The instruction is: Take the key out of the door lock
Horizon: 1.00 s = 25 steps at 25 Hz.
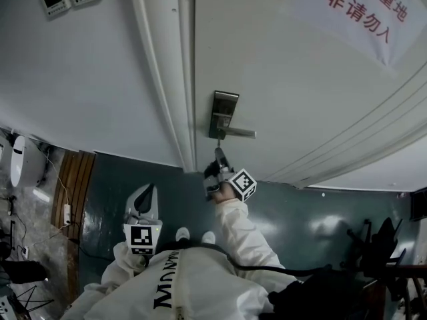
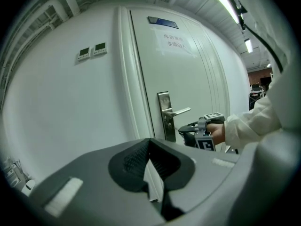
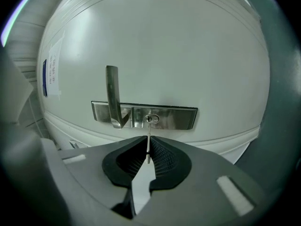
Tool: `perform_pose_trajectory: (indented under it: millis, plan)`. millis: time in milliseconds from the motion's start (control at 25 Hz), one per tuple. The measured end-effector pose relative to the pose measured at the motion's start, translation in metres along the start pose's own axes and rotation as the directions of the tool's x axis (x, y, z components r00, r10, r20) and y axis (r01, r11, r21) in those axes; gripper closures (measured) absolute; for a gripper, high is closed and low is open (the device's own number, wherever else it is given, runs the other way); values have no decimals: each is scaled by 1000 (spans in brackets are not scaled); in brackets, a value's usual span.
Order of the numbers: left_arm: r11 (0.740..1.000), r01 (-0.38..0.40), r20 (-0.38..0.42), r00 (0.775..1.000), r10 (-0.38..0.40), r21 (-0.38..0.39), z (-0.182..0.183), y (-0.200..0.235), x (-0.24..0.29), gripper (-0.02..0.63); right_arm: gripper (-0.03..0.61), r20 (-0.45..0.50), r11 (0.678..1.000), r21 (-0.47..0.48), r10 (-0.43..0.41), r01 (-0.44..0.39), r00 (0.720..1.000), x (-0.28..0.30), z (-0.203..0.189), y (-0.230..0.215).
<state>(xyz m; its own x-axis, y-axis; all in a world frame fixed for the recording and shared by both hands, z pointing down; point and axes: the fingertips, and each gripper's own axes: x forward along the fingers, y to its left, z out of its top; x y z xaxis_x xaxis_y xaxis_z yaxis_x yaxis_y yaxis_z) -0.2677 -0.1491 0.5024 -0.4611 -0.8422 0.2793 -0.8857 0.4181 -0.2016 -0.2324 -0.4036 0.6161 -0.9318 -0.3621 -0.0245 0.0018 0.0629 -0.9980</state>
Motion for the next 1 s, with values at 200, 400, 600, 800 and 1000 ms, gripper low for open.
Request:
perform_pose_trajectory:
  millis: [200, 400, 600, 800, 1000]
  plan:
    - [1000, 24, 18, 1000, -24, -1, 2, -9, -1, 614, 555, -25, 994, -108, -25, 23, 999, -21, -2, 8]
    - [998, 55, 42, 998, -55, 1, 8, -18, 3, 614, 557, -41, 970, -241, -45, 34, 998, -37, 0, 22]
    - [996, 84, 55, 995, -84, 7, 11, -28, 9, 614, 557, -45, 925, -377, -74, 51, 996, -56, 4, 35]
    - [994, 109, 73, 991, -109, 8, 16, -35, 17, 614, 557, -33, 769, -635, -126, 77, 991, -75, 10, 55]
    - [992, 126, 82, 989, -126, 9, 20, -41, 25, 614, 557, 9, 499, -861, -185, 102, 983, -90, 11, 83]
